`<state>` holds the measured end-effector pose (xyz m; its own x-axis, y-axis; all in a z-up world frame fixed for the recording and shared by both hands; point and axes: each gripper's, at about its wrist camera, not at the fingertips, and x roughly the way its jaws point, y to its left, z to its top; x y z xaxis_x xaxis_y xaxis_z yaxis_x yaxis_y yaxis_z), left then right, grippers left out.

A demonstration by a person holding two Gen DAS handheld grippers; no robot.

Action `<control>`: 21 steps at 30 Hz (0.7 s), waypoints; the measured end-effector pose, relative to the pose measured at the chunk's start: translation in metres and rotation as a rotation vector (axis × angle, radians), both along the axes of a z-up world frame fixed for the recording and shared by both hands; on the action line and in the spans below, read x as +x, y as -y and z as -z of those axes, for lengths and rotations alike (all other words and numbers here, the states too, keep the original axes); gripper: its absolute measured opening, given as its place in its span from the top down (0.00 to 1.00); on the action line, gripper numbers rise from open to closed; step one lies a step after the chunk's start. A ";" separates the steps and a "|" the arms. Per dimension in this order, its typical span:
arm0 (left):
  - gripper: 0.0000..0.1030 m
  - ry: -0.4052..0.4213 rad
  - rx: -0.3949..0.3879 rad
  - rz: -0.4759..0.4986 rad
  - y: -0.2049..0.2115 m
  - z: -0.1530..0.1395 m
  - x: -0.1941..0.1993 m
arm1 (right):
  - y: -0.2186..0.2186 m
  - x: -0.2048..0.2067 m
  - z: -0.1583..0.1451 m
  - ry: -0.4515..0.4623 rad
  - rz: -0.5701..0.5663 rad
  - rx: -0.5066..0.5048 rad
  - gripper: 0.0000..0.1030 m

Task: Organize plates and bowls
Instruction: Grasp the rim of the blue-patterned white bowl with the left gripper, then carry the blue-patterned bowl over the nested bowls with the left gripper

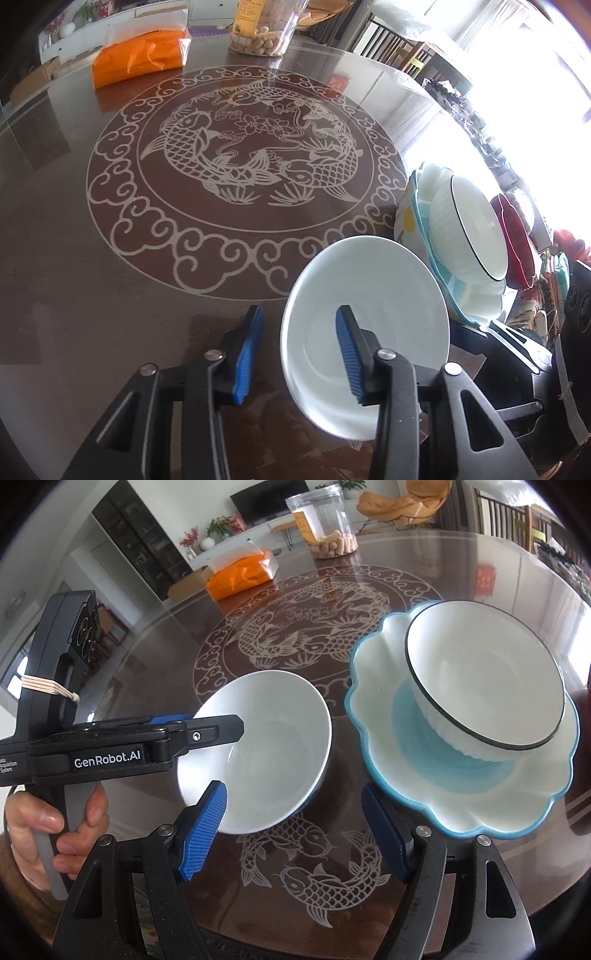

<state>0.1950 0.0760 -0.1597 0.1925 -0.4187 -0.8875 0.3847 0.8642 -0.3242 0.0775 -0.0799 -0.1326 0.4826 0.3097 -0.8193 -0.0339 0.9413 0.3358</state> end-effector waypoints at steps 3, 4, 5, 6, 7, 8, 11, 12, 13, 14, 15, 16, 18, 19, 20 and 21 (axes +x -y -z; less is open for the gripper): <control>0.78 -0.017 0.017 0.008 0.006 0.009 -0.001 | -0.009 0.009 0.003 -0.007 -0.029 -0.022 0.47; 0.82 -0.014 0.028 0.002 0.006 0.010 -0.003 | -0.010 0.012 0.009 -0.036 -0.027 -0.013 0.51; 0.82 -0.010 0.032 -0.001 0.005 0.010 -0.005 | -0.009 0.015 0.013 -0.064 -0.016 -0.002 0.56; 0.84 -0.008 0.030 -0.005 0.004 0.010 -0.006 | -0.007 0.015 0.015 -0.077 -0.007 0.008 0.59; 0.86 -0.011 0.028 -0.010 0.002 0.012 -0.006 | -0.007 0.014 0.015 -0.077 -0.005 0.007 0.60; 0.87 -0.017 0.026 -0.016 0.001 0.014 -0.007 | -0.007 0.016 0.016 -0.076 -0.007 0.002 0.61; 0.88 -0.032 0.024 -0.033 -0.004 0.017 -0.011 | -0.002 0.024 0.021 -0.106 0.008 0.026 0.71; 0.88 -0.026 0.033 -0.036 -0.005 0.016 -0.014 | -0.001 0.025 0.022 -0.113 0.016 0.033 0.75; 0.88 -0.011 0.036 -0.041 -0.006 0.011 -0.018 | -0.002 0.025 0.021 -0.115 0.011 0.025 0.76; 0.88 0.004 0.036 -0.045 -0.009 0.006 -0.022 | -0.003 0.022 0.018 -0.105 -0.001 0.017 0.79; 0.88 0.017 0.037 -0.051 -0.012 -0.001 -0.025 | -0.005 0.019 0.014 -0.097 -0.010 0.021 0.79; 0.88 0.031 0.034 -0.057 -0.014 -0.008 -0.029 | -0.005 0.016 0.010 -0.091 -0.014 0.038 0.80; 0.88 0.046 0.016 -0.071 -0.017 -0.024 -0.034 | -0.004 0.011 -0.002 -0.073 -0.018 0.063 0.81; 0.88 0.054 0.007 -0.075 -0.017 -0.033 -0.036 | -0.004 0.008 -0.010 -0.057 -0.017 0.072 0.81; 0.88 0.064 0.002 -0.075 -0.014 -0.043 -0.036 | -0.002 0.006 -0.019 -0.040 -0.015 0.076 0.81; 0.88 0.081 0.000 -0.071 -0.010 -0.053 -0.037 | 0.000 0.005 -0.028 -0.026 -0.014 0.082 0.81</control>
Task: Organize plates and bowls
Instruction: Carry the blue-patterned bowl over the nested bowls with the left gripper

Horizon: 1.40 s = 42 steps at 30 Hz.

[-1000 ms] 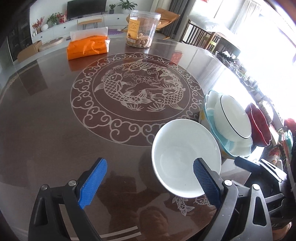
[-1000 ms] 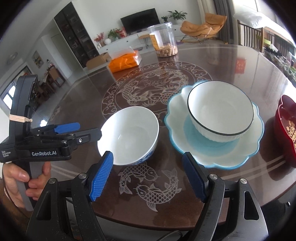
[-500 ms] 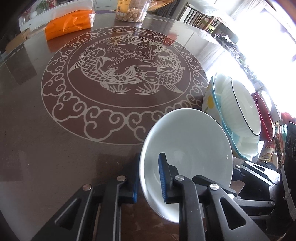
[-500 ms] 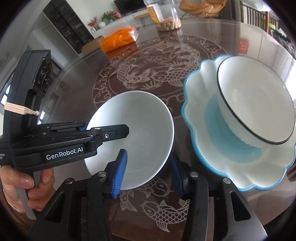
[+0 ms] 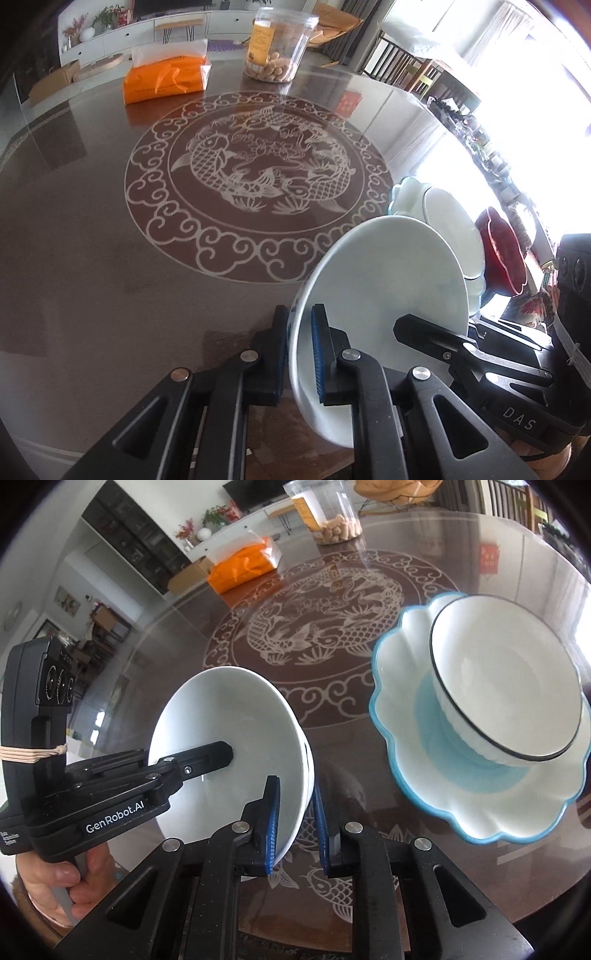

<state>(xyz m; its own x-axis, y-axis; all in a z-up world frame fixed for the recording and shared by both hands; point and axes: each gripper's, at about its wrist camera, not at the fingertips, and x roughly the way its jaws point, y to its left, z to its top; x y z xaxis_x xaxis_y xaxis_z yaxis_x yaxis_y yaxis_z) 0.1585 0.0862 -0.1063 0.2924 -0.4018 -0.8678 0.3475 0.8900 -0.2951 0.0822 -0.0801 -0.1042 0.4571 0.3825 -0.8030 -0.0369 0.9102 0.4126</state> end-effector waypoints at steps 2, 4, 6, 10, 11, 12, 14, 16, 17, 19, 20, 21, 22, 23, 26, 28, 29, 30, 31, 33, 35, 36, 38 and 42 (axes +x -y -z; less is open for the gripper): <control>0.88 0.039 -0.001 0.020 0.016 -0.023 0.004 | 0.010 -0.003 -0.019 0.026 0.007 0.007 0.81; 0.88 0.069 -0.012 0.046 0.037 -0.040 0.011 | 0.025 -0.002 -0.038 0.050 0.020 0.005 0.81; 0.88 0.088 -0.025 0.081 0.067 -0.052 0.024 | 0.049 0.002 -0.054 0.063 0.049 0.005 0.81; 0.88 0.056 -0.039 0.155 0.128 -0.048 0.046 | 0.099 0.015 -0.069 0.057 0.129 -0.049 0.81; 0.88 0.044 -0.036 0.168 0.141 -0.044 0.049 | 0.111 0.018 -0.068 0.044 0.151 -0.055 0.81; 0.88 0.035 -0.028 0.182 0.154 -0.040 0.051 | 0.123 0.020 -0.065 0.029 0.171 -0.054 0.81; 0.88 0.028 0.002 0.204 0.176 -0.032 0.051 | 0.143 0.022 -0.054 -0.001 0.206 -0.048 0.81; 0.88 0.038 0.042 0.219 0.191 -0.024 0.049 | 0.157 0.023 -0.043 -0.027 0.237 -0.044 0.81; 0.88 0.041 0.061 0.222 0.196 -0.020 0.048 | 0.161 0.024 -0.038 -0.037 0.247 -0.050 0.81; 0.88 0.048 0.095 0.224 0.201 -0.016 0.046 | 0.167 0.025 -0.028 -0.057 0.258 -0.048 0.81; 0.88 0.049 0.107 0.224 0.203 -0.014 0.046 | 0.169 0.025 -0.023 -0.066 0.261 -0.039 0.81; 0.87 0.044 0.113 0.227 0.203 -0.012 0.046 | 0.170 0.025 -0.019 -0.073 0.263 -0.028 0.81; 0.87 0.037 0.115 0.230 0.203 -0.010 0.045 | 0.171 0.025 -0.018 -0.074 0.264 -0.022 0.81; 0.87 0.034 0.126 0.234 0.203 -0.008 0.045 | 0.171 0.025 -0.018 -0.069 0.263 -0.031 0.82; 0.88 0.059 0.211 0.246 0.208 -0.004 0.039 | 0.174 0.027 -0.019 -0.068 0.263 -0.029 0.83; 0.88 0.070 0.242 0.244 0.209 0.000 0.036 | 0.172 0.030 -0.019 -0.066 0.255 -0.054 0.83; 0.88 0.068 0.251 0.244 0.208 0.002 0.035 | 0.170 0.030 -0.020 -0.062 0.250 -0.067 0.83; 0.88 0.060 0.258 0.241 0.207 0.004 0.035 | 0.169 0.030 -0.019 -0.059 0.246 -0.081 0.85; 0.88 0.055 0.252 0.240 0.206 0.005 0.036 | 0.167 0.031 -0.020 -0.055 0.240 -0.097 0.85; 0.87 0.050 0.258 0.236 0.204 0.006 0.035 | 0.165 0.032 -0.019 -0.048 0.228 -0.129 0.87; 0.87 0.050 0.263 0.237 0.204 0.005 0.035 | 0.162 0.032 -0.019 -0.041 0.214 -0.152 0.88; 0.87 0.047 0.262 0.237 0.204 0.005 0.035 | 0.160 0.032 -0.019 -0.037 0.206 -0.171 0.88; 0.87 0.037 0.265 0.239 0.205 0.005 0.036 | 0.157 0.032 -0.019 -0.027 0.194 -0.206 0.88; 0.87 -0.004 0.275 0.253 0.207 0.005 0.042 | 0.143 0.032 -0.017 0.014 0.129 -0.341 0.88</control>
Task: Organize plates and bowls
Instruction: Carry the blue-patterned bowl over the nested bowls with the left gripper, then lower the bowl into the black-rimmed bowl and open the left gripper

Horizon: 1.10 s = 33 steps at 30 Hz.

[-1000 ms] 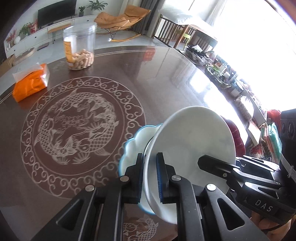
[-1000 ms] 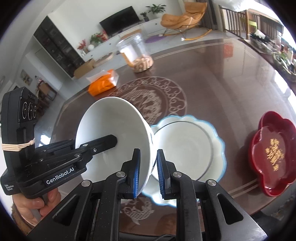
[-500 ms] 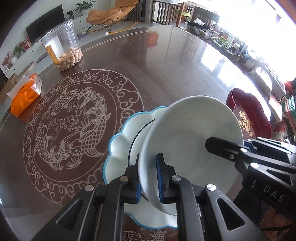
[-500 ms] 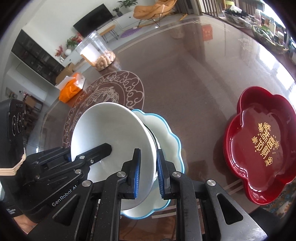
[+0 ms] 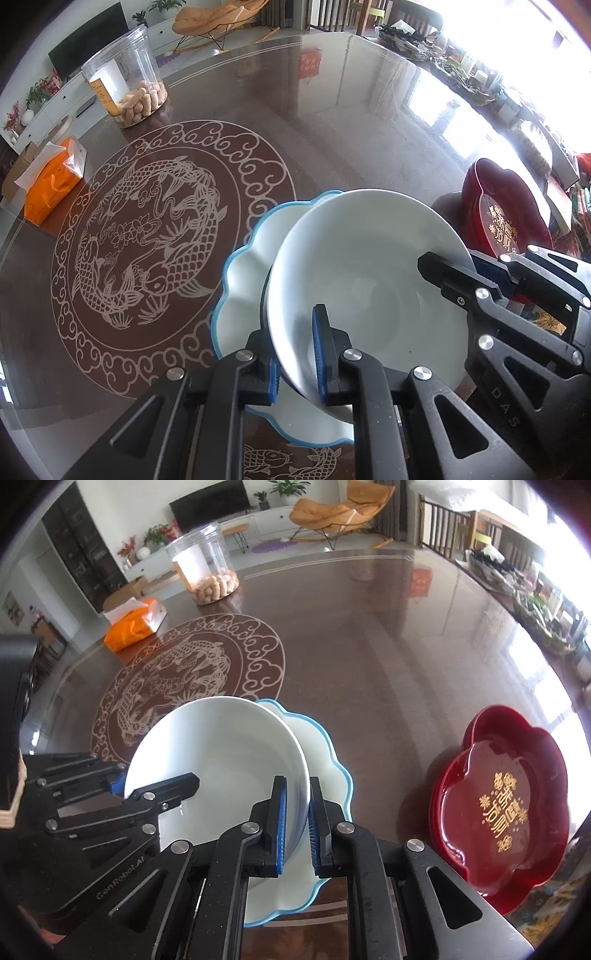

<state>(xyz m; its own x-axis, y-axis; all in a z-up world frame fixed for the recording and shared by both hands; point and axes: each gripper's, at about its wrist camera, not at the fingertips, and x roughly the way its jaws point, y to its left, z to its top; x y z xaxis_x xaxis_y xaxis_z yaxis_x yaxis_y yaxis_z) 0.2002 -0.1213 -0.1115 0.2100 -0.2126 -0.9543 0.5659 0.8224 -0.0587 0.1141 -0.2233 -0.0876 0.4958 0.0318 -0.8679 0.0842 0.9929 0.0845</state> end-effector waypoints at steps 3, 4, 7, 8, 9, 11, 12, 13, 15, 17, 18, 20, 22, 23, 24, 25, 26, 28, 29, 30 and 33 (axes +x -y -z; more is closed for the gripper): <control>0.87 -0.072 -0.023 -0.008 -0.003 0.001 0.010 | -0.006 -0.002 0.003 0.017 -0.049 -0.075 0.87; 0.87 -0.096 -0.035 -0.009 -0.005 0.001 0.013 | -0.007 -0.003 0.005 0.020 -0.061 -0.087 0.87; 0.87 -0.139 -0.057 -0.004 -0.008 0.001 0.018 | -0.010 -0.005 0.007 0.023 -0.086 -0.118 0.87; 0.87 -0.146 -0.062 0.000 -0.009 0.001 0.019 | -0.012 -0.005 0.007 0.023 -0.093 -0.133 0.87; 0.87 -0.155 -0.069 0.001 -0.010 0.001 0.020 | -0.013 -0.006 0.008 0.026 -0.099 -0.142 0.87; 0.87 -0.177 -0.092 -0.004 -0.014 0.002 0.023 | -0.014 -0.007 0.007 0.030 -0.105 -0.147 0.87; 0.87 -0.190 -0.104 -0.007 -0.016 0.002 0.024 | -0.015 -0.007 0.007 0.032 -0.111 -0.153 0.87; 0.87 -0.202 -0.114 -0.009 -0.018 0.002 0.025 | -0.015 -0.007 0.008 0.033 -0.116 -0.160 0.87; 0.87 -0.218 -0.124 -0.010 -0.021 0.002 0.026 | -0.015 -0.007 0.007 0.035 -0.127 -0.162 0.86; 0.87 -0.230 -0.136 -0.012 -0.023 0.001 0.027 | -0.015 -0.007 0.007 0.035 -0.135 -0.152 0.86; 0.86 -0.235 -0.144 -0.016 -0.025 0.001 0.028 | -0.014 -0.007 0.007 0.034 -0.136 -0.141 0.87; 0.84 -0.248 -0.161 -0.021 -0.027 0.001 0.030 | -0.009 -0.006 0.008 0.027 -0.128 -0.096 0.87; 0.83 -0.259 -0.174 -0.020 -0.029 0.000 0.032 | -0.001 -0.002 0.010 0.012 -0.109 -0.019 0.88; 0.83 -0.257 -0.171 -0.018 -0.029 0.000 0.031 | 0.003 -0.001 0.011 0.001 -0.098 0.024 0.88; 0.83 -0.247 -0.157 -0.011 -0.027 -0.001 0.030 | 0.006 0.000 0.011 -0.009 -0.091 0.056 0.89; 0.83 -0.229 -0.136 0.001 -0.024 -0.002 0.027 | 0.008 0.002 0.012 -0.016 -0.086 0.076 0.89; 0.83 -0.210 -0.109 0.013 -0.022 -0.004 0.025 | 0.009 0.003 0.013 -0.023 -0.081 0.093 0.89; 0.83 -0.165 -0.049 0.042 -0.015 -0.007 0.018 | 0.012 0.005 0.013 -0.039 -0.069 0.135 0.90; 0.83 -0.149 -0.024 0.055 -0.012 -0.008 0.015 | 0.015 0.007 0.014 -0.048 -0.061 0.164 0.90; 0.83 -0.138 -0.006 0.061 -0.011 -0.008 0.014 | 0.018 0.008 0.015 -0.056 -0.054 0.188 0.90; 0.83 -0.130 0.023 0.070 -0.008 -0.009 0.013 | 0.025 0.012 0.016 -0.082 -0.041 0.254 0.90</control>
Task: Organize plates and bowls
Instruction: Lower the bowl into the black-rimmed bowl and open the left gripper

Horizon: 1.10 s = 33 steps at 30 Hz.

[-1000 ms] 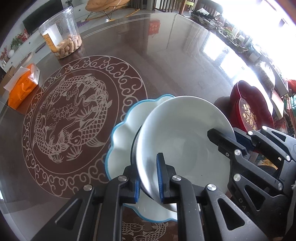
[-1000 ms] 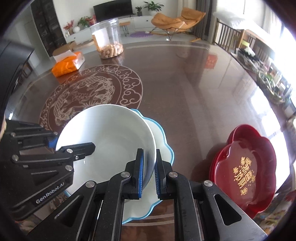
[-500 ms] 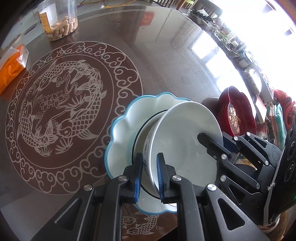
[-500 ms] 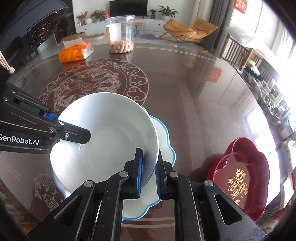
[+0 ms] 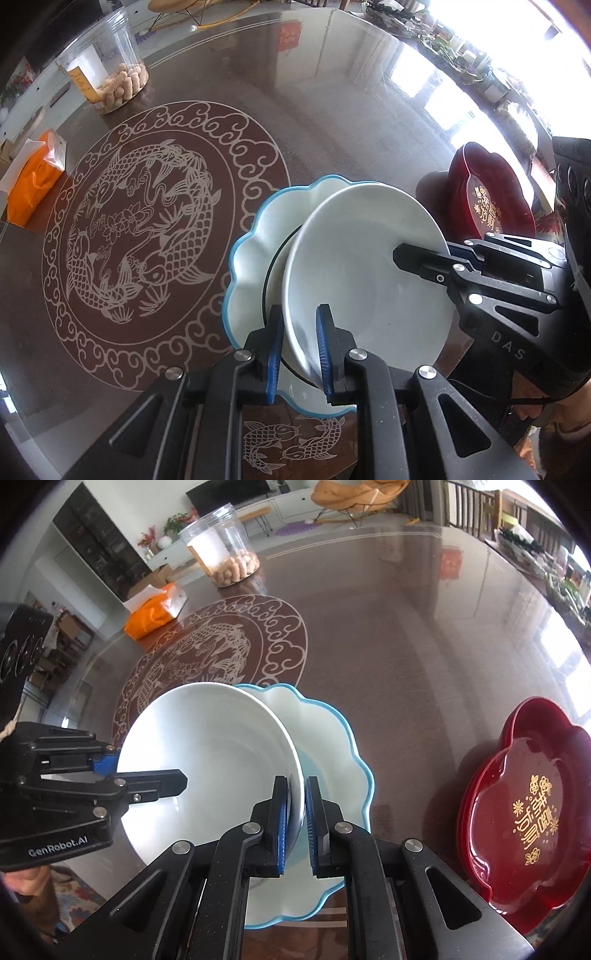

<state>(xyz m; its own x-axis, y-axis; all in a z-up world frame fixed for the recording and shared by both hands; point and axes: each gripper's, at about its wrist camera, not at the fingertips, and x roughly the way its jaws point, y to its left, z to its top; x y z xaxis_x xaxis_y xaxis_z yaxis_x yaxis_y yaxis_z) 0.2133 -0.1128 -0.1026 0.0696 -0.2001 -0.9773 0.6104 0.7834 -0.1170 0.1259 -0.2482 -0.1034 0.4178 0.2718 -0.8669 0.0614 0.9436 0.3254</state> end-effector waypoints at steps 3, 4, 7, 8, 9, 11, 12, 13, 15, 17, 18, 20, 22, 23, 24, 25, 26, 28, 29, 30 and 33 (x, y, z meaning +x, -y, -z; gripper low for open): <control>0.83 0.028 0.040 0.024 0.004 -0.002 -0.004 | 0.012 0.003 0.004 -0.036 0.029 0.093 0.89; 0.83 0.041 0.056 0.035 0.006 -0.002 -0.006 | 0.015 0.004 0.005 -0.049 0.042 0.121 0.89; 0.83 0.079 0.109 0.075 0.012 -0.002 -0.011 | 0.013 0.005 0.003 -0.064 0.036 0.110 0.89; 0.83 0.092 0.127 0.088 0.014 -0.002 -0.013 | 0.009 0.005 0.002 -0.060 0.023 0.075 0.89; 0.83 0.107 0.145 0.101 0.015 -0.002 -0.014 | 0.005 0.004 0.000 -0.054 0.014 0.047 0.89; 0.83 0.136 0.180 0.124 0.018 -0.002 -0.018 | 0.001 0.002 -0.002 -0.045 0.010 0.023 0.89; 0.83 0.147 0.191 0.131 0.018 -0.003 -0.019 | 0.001 0.001 -0.002 -0.043 0.009 0.021 0.89; 0.83 0.172 0.210 0.135 0.018 -0.004 -0.020 | 0.000 0.001 -0.001 -0.042 0.012 0.020 0.89; 0.82 0.203 0.231 0.136 0.017 -0.008 -0.019 | 0.002 0.002 0.000 -0.042 0.018 0.025 0.89; 0.82 0.167 0.201 0.139 0.015 -0.004 -0.016 | 0.002 0.003 0.003 -0.044 0.015 0.014 0.89; 0.82 0.147 0.192 0.143 0.013 -0.001 -0.015 | 0.001 0.004 0.004 -0.044 0.008 0.017 0.89; 0.82 0.141 0.196 0.133 0.012 0.005 -0.015 | -0.003 0.004 0.001 -0.037 -0.012 0.008 0.89; 0.82 0.129 0.189 0.113 0.009 0.008 -0.014 | -0.008 0.004 0.000 -0.036 -0.028 -0.023 0.89; 0.82 0.137 0.186 0.102 0.007 0.006 -0.013 | -0.010 0.005 0.000 -0.035 -0.037 -0.039 0.89; 0.82 0.144 0.180 0.093 0.005 0.003 -0.013 | -0.012 0.006 -0.001 -0.036 -0.048 -0.056 0.89; 0.82 0.150 0.169 0.082 0.002 -0.001 -0.013 | -0.015 0.007 -0.001 -0.037 -0.062 -0.077 0.89; 0.82 0.162 0.154 0.071 -0.002 -0.006 -0.013 | -0.017 0.007 -0.002 -0.035 -0.075 -0.095 0.89; 0.82 0.189 0.123 0.043 -0.012 -0.016 -0.014 | -0.019 0.007 -0.002 -0.026 -0.088 -0.113 0.88; 0.82 0.206 0.098 0.025 -0.019 -0.022 -0.015 | -0.019 0.007 -0.001 -0.021 -0.090 -0.117 0.88; 0.82 0.222 0.068 0.003 -0.026 -0.027 -0.015 | -0.020 0.007 -0.001 -0.014 -0.089 -0.118 0.85; 0.82 0.264 -0.025 -0.084 -0.052 -0.037 -0.018 | -0.016 0.006 -0.006 0.034 -0.070 -0.112 0.67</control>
<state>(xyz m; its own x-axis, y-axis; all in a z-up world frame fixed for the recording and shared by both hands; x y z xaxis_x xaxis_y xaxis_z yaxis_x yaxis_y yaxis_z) 0.1956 -0.0606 -0.0652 0.3389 -0.2072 -0.9177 0.5556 0.8312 0.0175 0.1316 -0.2320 -0.0978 0.4312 0.2032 -0.8791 -0.0147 0.9758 0.2183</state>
